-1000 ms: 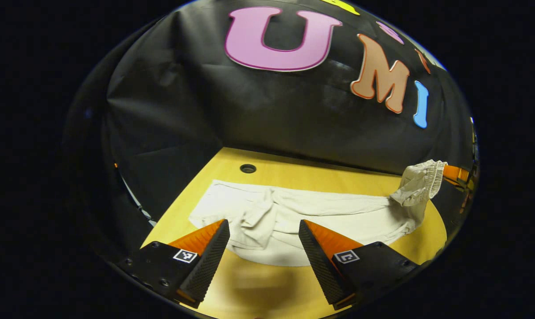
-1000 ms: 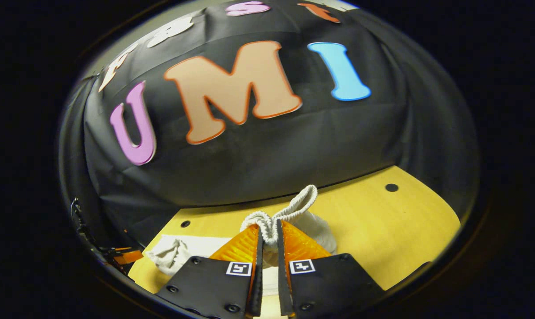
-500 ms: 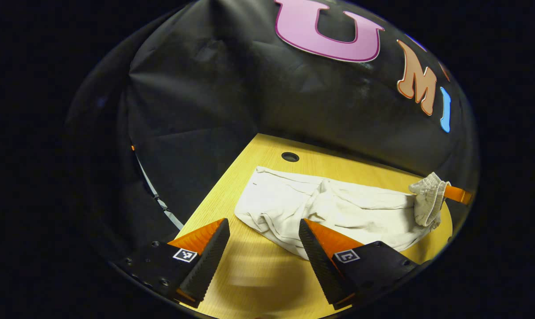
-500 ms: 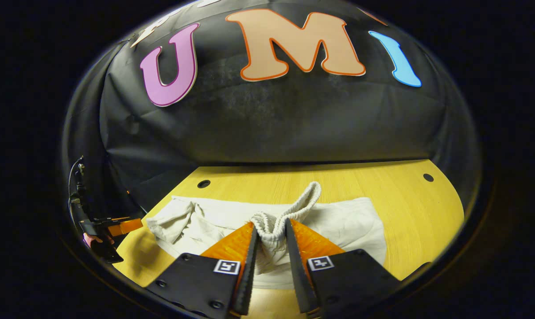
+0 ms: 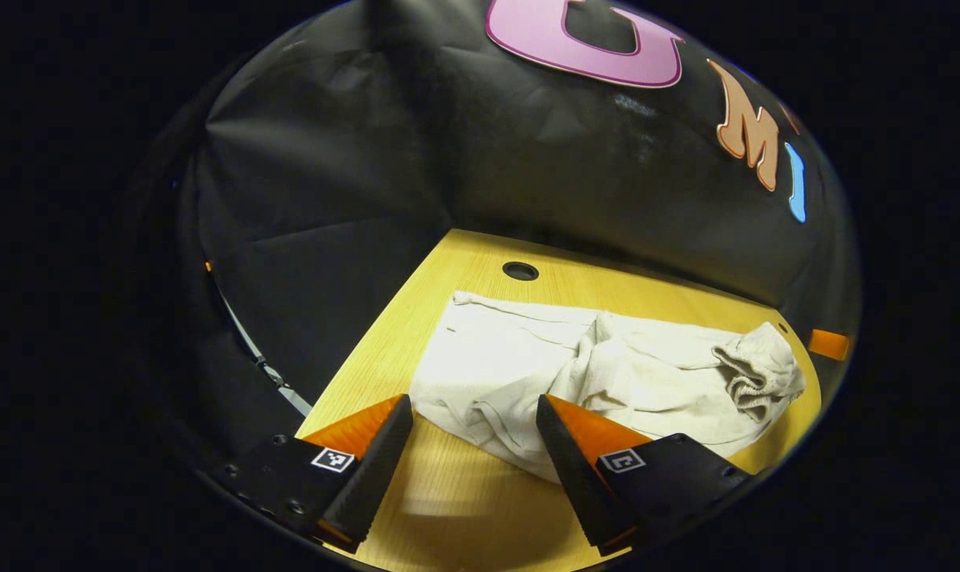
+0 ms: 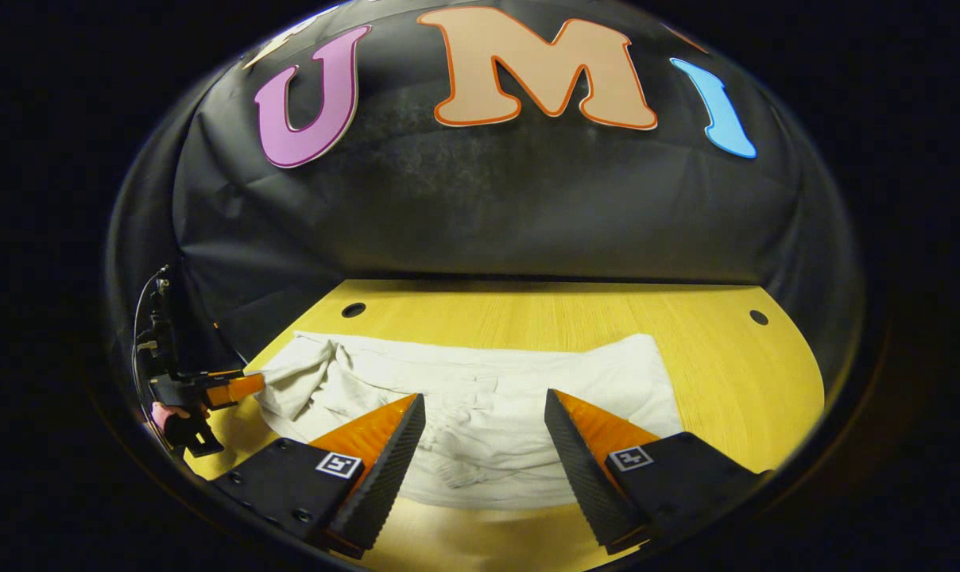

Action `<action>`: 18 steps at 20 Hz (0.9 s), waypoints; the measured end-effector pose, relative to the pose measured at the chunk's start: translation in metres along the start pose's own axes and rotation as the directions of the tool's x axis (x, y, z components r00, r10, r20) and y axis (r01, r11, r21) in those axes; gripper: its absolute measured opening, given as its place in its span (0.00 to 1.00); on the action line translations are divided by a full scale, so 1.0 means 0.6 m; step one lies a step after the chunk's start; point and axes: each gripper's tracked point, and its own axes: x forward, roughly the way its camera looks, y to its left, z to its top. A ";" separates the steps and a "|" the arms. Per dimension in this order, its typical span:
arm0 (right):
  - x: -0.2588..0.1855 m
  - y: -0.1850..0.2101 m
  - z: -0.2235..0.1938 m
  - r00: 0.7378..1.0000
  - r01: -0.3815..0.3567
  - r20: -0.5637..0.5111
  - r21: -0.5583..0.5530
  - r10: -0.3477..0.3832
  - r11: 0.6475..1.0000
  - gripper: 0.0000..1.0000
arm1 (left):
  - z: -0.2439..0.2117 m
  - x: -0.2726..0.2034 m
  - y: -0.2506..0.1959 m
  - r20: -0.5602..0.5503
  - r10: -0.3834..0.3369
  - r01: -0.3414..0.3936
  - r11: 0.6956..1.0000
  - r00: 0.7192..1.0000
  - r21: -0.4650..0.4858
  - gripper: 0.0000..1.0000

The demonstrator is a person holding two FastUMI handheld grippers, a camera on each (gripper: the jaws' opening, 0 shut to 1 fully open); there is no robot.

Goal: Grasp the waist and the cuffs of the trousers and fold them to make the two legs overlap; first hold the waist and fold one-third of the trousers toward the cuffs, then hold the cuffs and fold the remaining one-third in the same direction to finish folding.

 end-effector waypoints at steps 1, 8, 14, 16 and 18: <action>-0.002 -0.005 -0.003 1.000 0.009 -0.004 0.003 -0.009 1.000 0.92 | -0.002 0.007 0.001 -0.007 0.002 -0.002 1.000 1.000 0.006 0.95; -0.009 -0.028 -0.014 0.998 0.051 -0.022 -0.001 -0.051 0.999 0.92 | -0.011 0.024 -0.001 -0.012 0.004 -0.004 1.000 1.000 0.013 0.94; -0.003 -0.026 -0.014 0.999 0.042 -0.029 0.013 -0.041 0.999 0.97 | -0.019 0.037 0.008 -0.040 0.059 -0.056 0.995 0.997 0.082 0.68; -0.007 -0.032 -0.014 0.998 0.049 -0.026 0.001 -0.049 0.999 0.97 | -0.016 0.038 -0.007 -0.038 0.035 -0.032 0.995 0.999 0.091 0.52; -0.013 -0.038 -0.015 0.998 0.054 -0.027 -0.008 -0.054 0.999 0.93 | -0.017 0.039 -0.014 -0.041 0.018 -0.014 0.995 0.999 0.102 0.32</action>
